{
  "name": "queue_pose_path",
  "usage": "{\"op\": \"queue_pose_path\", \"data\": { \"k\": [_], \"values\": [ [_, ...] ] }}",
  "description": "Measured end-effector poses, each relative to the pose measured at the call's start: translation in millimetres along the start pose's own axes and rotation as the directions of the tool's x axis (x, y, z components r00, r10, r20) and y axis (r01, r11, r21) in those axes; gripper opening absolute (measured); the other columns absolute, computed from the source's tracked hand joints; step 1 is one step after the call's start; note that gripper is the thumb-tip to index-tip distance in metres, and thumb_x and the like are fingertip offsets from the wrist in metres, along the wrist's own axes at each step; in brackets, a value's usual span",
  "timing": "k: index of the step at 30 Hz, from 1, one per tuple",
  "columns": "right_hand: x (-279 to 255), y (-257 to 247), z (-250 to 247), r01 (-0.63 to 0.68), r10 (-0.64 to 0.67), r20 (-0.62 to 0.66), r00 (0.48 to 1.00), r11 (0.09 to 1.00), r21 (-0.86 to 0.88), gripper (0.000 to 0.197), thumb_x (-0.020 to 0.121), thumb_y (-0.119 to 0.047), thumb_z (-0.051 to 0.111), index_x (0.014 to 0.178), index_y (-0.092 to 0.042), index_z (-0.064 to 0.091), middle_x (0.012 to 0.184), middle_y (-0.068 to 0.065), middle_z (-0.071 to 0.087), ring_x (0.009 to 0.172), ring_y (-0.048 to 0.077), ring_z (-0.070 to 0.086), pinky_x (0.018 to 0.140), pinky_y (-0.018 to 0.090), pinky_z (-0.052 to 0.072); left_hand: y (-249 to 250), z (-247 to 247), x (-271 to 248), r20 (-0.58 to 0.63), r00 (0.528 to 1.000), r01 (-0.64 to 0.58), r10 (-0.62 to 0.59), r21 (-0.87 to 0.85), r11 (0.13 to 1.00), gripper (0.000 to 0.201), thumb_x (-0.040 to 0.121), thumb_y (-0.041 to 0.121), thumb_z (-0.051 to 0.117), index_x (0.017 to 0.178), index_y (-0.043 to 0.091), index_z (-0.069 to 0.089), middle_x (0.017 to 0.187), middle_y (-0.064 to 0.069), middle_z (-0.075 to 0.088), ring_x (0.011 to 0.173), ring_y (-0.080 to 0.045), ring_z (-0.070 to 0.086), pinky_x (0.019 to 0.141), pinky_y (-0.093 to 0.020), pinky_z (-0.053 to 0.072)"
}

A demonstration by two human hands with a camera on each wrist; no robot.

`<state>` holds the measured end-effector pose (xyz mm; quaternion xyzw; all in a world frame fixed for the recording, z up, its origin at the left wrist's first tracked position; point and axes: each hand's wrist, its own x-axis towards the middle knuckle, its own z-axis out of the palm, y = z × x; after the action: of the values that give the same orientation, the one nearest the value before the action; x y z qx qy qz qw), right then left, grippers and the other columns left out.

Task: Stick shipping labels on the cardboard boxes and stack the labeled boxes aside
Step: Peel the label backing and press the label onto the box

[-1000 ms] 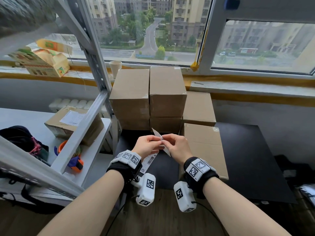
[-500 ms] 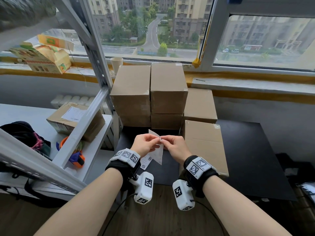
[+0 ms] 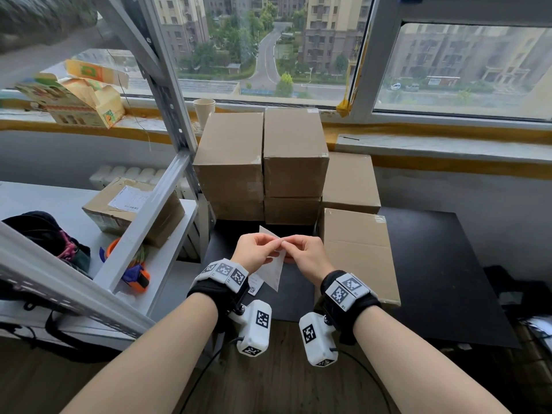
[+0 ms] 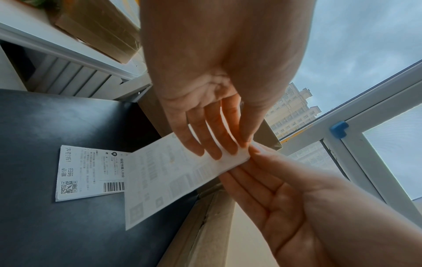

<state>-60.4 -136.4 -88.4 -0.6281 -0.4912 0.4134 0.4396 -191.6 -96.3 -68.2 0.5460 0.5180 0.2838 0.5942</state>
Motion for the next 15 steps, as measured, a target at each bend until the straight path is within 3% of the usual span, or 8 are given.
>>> {"op": "queue_pose_path", "data": {
  "k": [5, 8, 11, 15],
  "values": [
    [-1.9, -3.3, -1.7, -0.039, 0.040, -0.001, 0.999, 0.996, 0.083, 0.016, 0.091, -0.010, 0.060, 0.100, -0.002, 0.069, 0.095, 0.013, 0.069, 0.092, 0.026, 0.068, 0.084, 0.037, 0.057, 2.7, 0.5, -1.9, 0.014, 0.999, 0.032, -0.031, -0.015, 0.999, 0.019, 0.091, 0.018, 0.060, 0.096, 0.001, 0.067, 0.080, -0.006, 0.065, 0.072, -0.013, 0.061, 0.069, -0.021, 0.047],
    [-2.4, -2.8, -1.3, -0.044, 0.044, 0.000, 0.999, 0.995, 0.087, 0.008, 0.087, -0.011, 0.065, 0.092, -0.006, 0.070, 0.089, 0.012, 0.070, 0.089, 0.026, 0.069, 0.083, 0.039, 0.058, 3.0, 0.3, -1.1, 0.006, 0.999, 0.042, -0.042, 0.010, 0.999, 0.013, 0.089, 0.017, 0.062, 0.086, 0.005, 0.066, 0.078, -0.006, 0.065, 0.071, -0.012, 0.062, 0.068, -0.021, 0.049],
    [-3.1, -3.9, -2.5, -0.039, 0.039, -0.001, 0.999, 0.995, 0.093, 0.001, 0.084, -0.011, 0.069, 0.083, -0.012, 0.069, 0.083, 0.008, 0.069, 0.084, 0.024, 0.069, 0.080, 0.037, 0.058, 4.0, 0.5, -0.1, 0.007, 0.998, 0.068, -0.068, -0.015, 0.998, 0.013, 0.088, 0.016, 0.064, 0.078, 0.008, 0.062, 0.077, -0.008, 0.065, 0.069, -0.014, 0.062, 0.070, -0.023, 0.050],
    [-4.2, -3.8, -5.9, -0.050, 0.053, -0.015, 0.998, 0.986, 0.161, 0.006, 0.078, -0.007, 0.073, 0.075, -0.012, 0.071, 0.075, 0.004, 0.069, 0.071, 0.015, 0.067, 0.074, 0.027, 0.058, 6.3, 0.9, -0.8, 0.042, 0.995, 0.090, -0.087, -0.058, 0.994, 0.015, 0.088, 0.015, 0.064, 0.076, 0.006, 0.060, 0.077, -0.009, 0.064, 0.069, -0.013, 0.063, 0.072, -0.022, 0.052]
  ]
}}
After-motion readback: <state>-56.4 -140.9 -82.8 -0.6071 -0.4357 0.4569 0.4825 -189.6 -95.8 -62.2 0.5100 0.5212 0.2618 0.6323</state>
